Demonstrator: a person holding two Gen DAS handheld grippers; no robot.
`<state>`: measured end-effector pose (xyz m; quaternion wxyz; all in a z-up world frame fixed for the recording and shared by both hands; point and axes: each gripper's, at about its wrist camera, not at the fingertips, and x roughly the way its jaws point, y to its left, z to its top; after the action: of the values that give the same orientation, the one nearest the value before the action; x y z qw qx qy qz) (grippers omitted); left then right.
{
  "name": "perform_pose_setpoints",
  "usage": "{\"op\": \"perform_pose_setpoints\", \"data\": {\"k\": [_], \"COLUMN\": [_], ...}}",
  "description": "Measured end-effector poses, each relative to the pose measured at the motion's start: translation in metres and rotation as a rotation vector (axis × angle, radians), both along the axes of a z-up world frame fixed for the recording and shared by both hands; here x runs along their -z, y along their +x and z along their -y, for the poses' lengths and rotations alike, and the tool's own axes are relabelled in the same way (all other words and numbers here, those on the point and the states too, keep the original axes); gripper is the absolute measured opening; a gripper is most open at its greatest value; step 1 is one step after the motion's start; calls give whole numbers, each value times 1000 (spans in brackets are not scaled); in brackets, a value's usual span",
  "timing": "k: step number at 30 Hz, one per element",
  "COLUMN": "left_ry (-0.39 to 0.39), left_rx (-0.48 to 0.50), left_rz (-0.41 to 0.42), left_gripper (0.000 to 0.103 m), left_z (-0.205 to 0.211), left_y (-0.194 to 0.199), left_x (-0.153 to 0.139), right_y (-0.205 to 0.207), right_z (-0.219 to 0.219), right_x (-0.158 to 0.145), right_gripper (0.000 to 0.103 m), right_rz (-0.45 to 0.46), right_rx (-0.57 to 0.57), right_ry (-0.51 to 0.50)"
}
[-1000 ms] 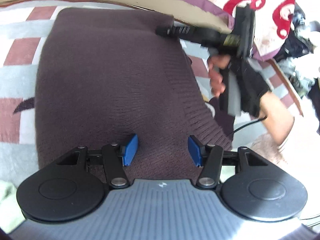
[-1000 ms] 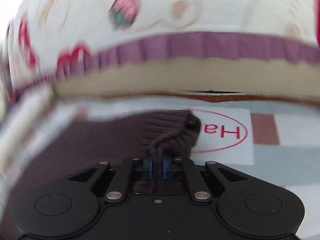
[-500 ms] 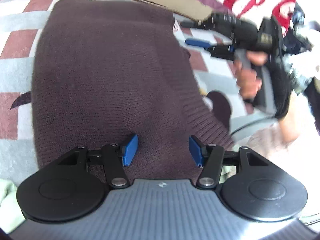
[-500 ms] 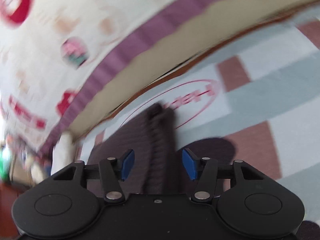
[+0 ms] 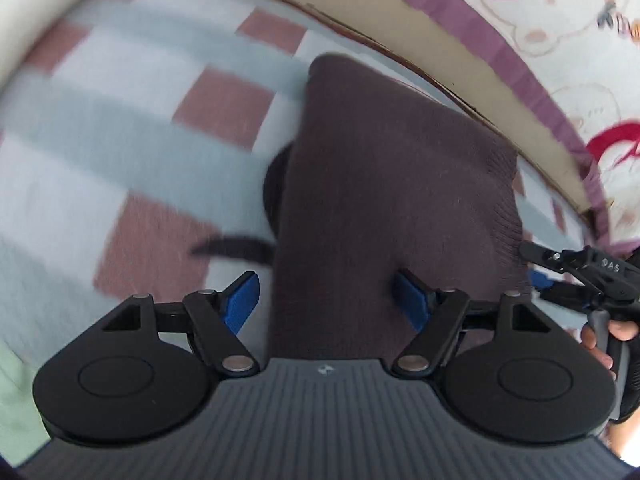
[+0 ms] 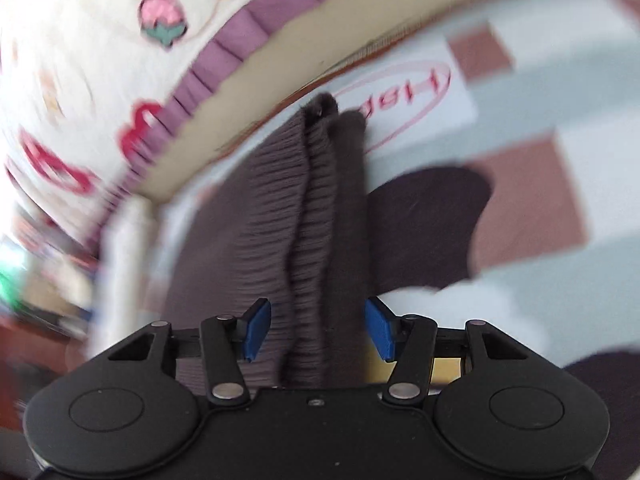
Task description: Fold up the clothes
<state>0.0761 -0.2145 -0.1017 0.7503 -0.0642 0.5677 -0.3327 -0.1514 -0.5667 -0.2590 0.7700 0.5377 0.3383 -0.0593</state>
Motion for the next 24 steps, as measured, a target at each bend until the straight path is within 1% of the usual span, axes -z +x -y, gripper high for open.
{"op": "perform_pose_setpoints", "data": {"k": [2, 4, 5, 6, 9, 12, 14, 15, 16, 18, 19, 20, 21, 22, 23, 24], "left_ry": [-17, -34, -36, -25, 34, 28, -6, -33, -66, -132, -145, -133, -101, -43, 10, 57], "left_rx": [-19, -37, -38, -29, -41, -52, -46, -52, -70, -106, -109, -90, -53, 8, 53, 77], "left_rz": [-14, -28, -19, 12, 70, 70, 28, -11, -65, -174, -193, -168, -116, -27, 44, 92], "left_gripper": [81, 81, 81, 81, 84, 84, 83, 83, 83, 84, 75, 64, 61, 57, 54, 54], "left_z": [-5, -11, -11, -6, 5, 5, 4, 2, 0, -4, -4, -1, 5, 14, 23, 31], "left_y": [5, 11, 12, 13, 11, 12, 14, 16, 18, 22, 22, 19, 14, 5, -3, -9], "left_x": [2, 4, 5, 4, 1, 1, 6, 11, 17, 31, 32, 27, 19, 8, -1, -6], "right_y": [-4, -3, -2, 0, 4, 7, 11, 13, 16, 20, 21, 20, 18, 17, 17, 17], "right_z": [3, 4, 4, 3, -3, -7, -8, -9, -9, -11, -11, -13, -16, -19, -23, -27], "right_x": [0, -2, -3, -3, -1, 2, 4, 6, 7, 10, 10, 6, 1, -3, -10, -14], "right_gripper": [61, 61, 62, 62, 62, 62, 62, 63, 66, 67, 67, 66, 60, 54, 51, 45], "right_rz": [18, 31, 36, 35, -5, -44, -53, -57, -57, -47, -22, 14, 52, 90, 110, 107], "right_rx": [10, -1, -11, -22, -56, -91, -107, -113, -119, -127, -121, -127, -137, -147, -167, -181], "right_ry": [21, 22, 23, 19, -17, -30, -35, -35, -29, -16, -10, -17, -27, -37, -78, -123]}}
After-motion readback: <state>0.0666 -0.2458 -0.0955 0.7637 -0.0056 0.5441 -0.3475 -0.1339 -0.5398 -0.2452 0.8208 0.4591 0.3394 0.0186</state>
